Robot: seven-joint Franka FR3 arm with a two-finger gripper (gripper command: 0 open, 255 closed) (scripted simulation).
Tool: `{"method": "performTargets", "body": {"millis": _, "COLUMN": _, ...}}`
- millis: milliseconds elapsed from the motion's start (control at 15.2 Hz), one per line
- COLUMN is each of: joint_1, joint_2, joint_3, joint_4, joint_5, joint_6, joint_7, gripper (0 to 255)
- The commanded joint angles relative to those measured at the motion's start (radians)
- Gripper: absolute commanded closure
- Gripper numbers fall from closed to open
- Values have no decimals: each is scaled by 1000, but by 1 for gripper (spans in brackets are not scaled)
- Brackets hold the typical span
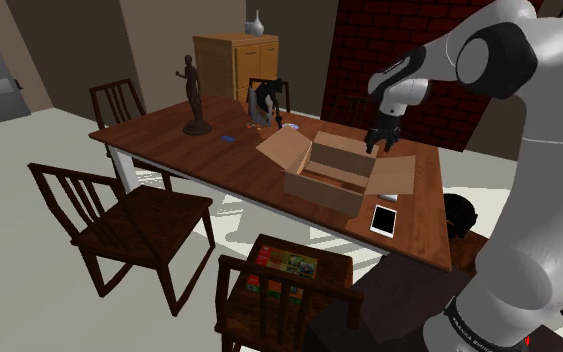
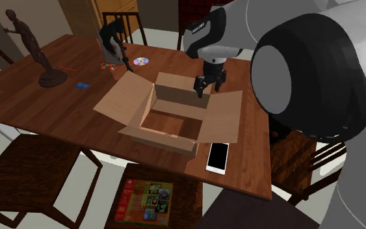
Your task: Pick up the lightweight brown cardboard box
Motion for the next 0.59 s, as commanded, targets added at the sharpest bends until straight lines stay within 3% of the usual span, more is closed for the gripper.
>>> {"method": "performTargets", "body": {"millis": 0, "joint_1": -31, "joint_2": 79, "joint_3": 5, "joint_4": 84, "joint_5": 36, "joint_6": -10, "joint_7": -18, "gripper": 0}}
{"method": "performTargets", "body": {"millis": 330, "joint_1": -117, "joint_2": 266, "joint_3": 24, "joint_4": 298, "joint_5": 104, "joint_6": -46, "joint_7": -44, "gripper": 0}}
{"method": "performTargets", "body": {"millis": 528, "joint_1": -120, "joint_2": 285, "joint_3": 30, "joint_4": 288, "joint_5": 112, "joint_6": -18, "joint_7": -50, "gripper": 0}}
